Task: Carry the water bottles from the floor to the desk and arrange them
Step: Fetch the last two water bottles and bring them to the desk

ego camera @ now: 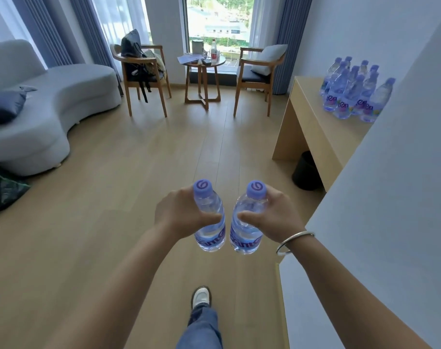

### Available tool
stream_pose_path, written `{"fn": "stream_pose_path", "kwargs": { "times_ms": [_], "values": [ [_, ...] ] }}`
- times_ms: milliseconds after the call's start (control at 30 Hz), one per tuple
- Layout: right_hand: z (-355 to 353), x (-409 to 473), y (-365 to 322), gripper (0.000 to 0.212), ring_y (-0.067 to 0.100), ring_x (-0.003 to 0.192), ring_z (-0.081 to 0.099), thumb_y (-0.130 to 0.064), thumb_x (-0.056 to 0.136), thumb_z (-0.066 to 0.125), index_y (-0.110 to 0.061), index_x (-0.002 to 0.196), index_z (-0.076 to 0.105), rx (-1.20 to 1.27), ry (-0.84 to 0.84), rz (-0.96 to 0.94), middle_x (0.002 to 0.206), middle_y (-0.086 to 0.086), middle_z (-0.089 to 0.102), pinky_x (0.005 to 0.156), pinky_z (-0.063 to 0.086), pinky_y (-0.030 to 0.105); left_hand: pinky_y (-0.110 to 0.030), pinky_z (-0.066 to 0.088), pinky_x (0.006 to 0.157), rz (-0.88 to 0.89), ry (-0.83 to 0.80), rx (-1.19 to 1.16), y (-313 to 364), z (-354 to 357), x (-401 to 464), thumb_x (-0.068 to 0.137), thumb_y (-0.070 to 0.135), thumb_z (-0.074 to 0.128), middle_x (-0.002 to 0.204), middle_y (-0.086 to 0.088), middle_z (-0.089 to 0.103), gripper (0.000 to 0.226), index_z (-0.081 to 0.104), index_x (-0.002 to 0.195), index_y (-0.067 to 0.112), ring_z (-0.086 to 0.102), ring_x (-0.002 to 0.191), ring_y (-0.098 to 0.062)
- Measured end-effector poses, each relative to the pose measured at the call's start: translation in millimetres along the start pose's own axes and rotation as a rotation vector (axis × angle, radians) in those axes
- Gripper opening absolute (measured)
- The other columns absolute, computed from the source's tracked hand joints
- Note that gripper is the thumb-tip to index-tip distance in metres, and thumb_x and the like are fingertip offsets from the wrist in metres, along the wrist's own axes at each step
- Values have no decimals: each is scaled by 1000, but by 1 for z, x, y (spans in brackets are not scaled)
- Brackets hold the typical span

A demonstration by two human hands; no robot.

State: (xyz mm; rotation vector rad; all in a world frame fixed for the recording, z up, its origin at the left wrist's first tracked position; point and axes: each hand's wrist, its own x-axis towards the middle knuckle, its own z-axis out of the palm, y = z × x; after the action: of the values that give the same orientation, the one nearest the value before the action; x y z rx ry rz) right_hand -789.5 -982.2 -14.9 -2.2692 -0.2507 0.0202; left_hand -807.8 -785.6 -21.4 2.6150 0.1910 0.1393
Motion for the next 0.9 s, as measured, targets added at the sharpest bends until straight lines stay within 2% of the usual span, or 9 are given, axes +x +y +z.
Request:
{"fn": "stream_pose_path", "kwargs": {
  "times_ms": [167, 300, 467, 667, 800, 900],
  "values": [
    [7, 105, -7, 21, 23, 77, 63, -24, 63, 75, -23, 80, 62, 20, 51, 59, 79, 2, 67, 74, 53, 37, -21, 30, 46, 54, -30, 40, -11, -11, 116, 55, 53, 67, 60, 7, 57, 37, 56, 70, 21, 51, 57, -11],
    [10, 174, -13, 24, 22, 81, 64, -24, 63, 76, -20, 84, 65, 61, 109, 110, 84, 3, 69, 79, 53, 37, -21, 27, 44, 116, -17, 24, -15, -22, 199, 48, 57, 56, 54, 8, 53, 37, 47, 59, 23, 48, 52, -4],
    [11, 240, -6, 23, 21, 78, 62, -20, 64, 76, -18, 83, 64, 64, 138, 130, 80, 1, 67, 74, 50, 31, -20, 25, 45, 187, -88, 36, -8, -13, 279, 53, 52, 67, 51, 10, 49, 33, 44, 56, 28, 44, 49, -1],
    [3, 323, 29, 25, 18, 76, 62, -26, 62, 76, -22, 83, 63, 51, 174, 164, 79, -4, 67, 73, 51, 32, -19, 26, 44, 265, -163, -5, 17, 20, 370, 48, 55, 59, 50, 13, 50, 23, 47, 55, 36, 45, 49, 0],
    [-13, 389, 66, 24, 15, 73, 61, -30, 59, 72, -25, 79, 61, 50, 201, 190, 75, -7, 65, 69, 51, 31, -20, 30, 46, 289, -193, -6, 38, 51, 441, 46, 56, 59, 54, 12, 54, 28, 54, 64, 35, 49, 53, -3],
    [-28, 442, 91, 24, 10, 70, 59, -31, 57, 70, -27, 78, 59, 60, 231, 207, 72, -9, 64, 66, 50, 28, -19, 28, 45, 299, -214, -25, 61, 70, 494, 47, 54, 65, 52, 16, 52, 24, 50, 60, 39, 47, 52, 2]
  ]
}}
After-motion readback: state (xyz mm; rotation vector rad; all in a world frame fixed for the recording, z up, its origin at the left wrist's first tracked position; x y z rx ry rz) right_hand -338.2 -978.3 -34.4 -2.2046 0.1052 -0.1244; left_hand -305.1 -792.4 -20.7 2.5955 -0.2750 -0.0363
